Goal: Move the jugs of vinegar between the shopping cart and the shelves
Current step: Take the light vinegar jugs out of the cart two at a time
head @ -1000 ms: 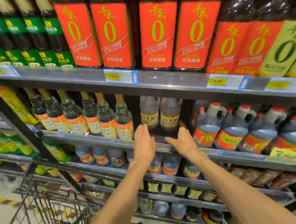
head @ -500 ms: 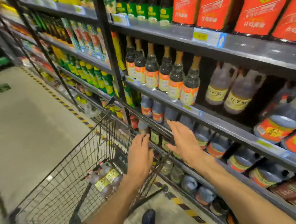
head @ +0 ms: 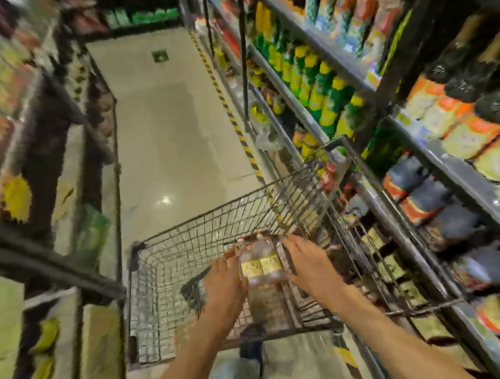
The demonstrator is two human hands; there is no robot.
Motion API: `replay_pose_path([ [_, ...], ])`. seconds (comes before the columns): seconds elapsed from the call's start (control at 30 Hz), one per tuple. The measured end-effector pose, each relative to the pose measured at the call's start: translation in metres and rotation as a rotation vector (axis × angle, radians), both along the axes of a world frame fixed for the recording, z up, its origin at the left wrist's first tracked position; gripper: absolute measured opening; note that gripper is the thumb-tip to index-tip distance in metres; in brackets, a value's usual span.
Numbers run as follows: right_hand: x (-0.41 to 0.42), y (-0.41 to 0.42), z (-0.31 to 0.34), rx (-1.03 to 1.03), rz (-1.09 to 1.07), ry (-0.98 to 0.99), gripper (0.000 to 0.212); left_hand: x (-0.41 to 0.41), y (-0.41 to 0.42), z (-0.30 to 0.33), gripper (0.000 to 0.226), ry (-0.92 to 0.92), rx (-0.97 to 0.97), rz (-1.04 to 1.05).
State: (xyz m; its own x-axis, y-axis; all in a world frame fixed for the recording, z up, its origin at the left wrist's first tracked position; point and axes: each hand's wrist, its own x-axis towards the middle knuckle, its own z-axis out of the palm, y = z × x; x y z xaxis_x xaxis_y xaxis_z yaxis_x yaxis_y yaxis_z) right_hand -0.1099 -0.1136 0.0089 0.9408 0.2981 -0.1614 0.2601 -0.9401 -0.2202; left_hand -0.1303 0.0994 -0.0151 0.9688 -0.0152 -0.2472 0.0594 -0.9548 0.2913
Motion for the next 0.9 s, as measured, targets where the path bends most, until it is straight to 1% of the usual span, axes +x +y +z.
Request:
replay_pose_path([
  [0.13,0.035,0.025,-0.051,0.048,-0.003,0.112,0.097,0.028,0.02,-0.042,0.065,0.111,-0.012,0.068],
  [0.23,0.051,0.034,-0.09,0.055,-0.005,0.234,0.093,0.046,0.024,-0.08,0.067,0.221,-0.003,0.07],
  [0.3,0.059,0.035,-0.116,0.05,-0.072,0.318,0.09,0.058,0.022,-0.102,0.069,0.286,-0.007,0.072],
  [0.43,0.072,0.033,-0.164,0.108,-0.202,0.417,0.089,0.075,0.006,-0.153,0.076,0.408,-0.119,0.188],
  [0.57,0.088,0.025,-0.216,0.215,-0.298,0.469,0.085,0.101,-0.014,-0.204,0.075,0.513,-0.263,0.336],
  [0.63,0.092,0.021,-0.241,0.264,-0.354,0.501,0.083,0.119,-0.022,-0.23,0.075,0.538,-0.339,0.41],
  [0.7,0.097,0.018,-0.264,0.298,-0.411,0.525,0.081,0.133,-0.027,-0.261,0.077,0.559,-0.366,0.461],
  [0.8,0.102,0.014,-0.296,0.321,-0.463,0.543,0.078,0.148,-0.034,-0.299,0.082,0.573,-0.348,0.496],
  [0.9,0.108,0.012,-0.319,0.352,-0.526,0.569,0.07,0.157,-0.041,-0.319,0.077,0.539,-0.315,0.516],
])
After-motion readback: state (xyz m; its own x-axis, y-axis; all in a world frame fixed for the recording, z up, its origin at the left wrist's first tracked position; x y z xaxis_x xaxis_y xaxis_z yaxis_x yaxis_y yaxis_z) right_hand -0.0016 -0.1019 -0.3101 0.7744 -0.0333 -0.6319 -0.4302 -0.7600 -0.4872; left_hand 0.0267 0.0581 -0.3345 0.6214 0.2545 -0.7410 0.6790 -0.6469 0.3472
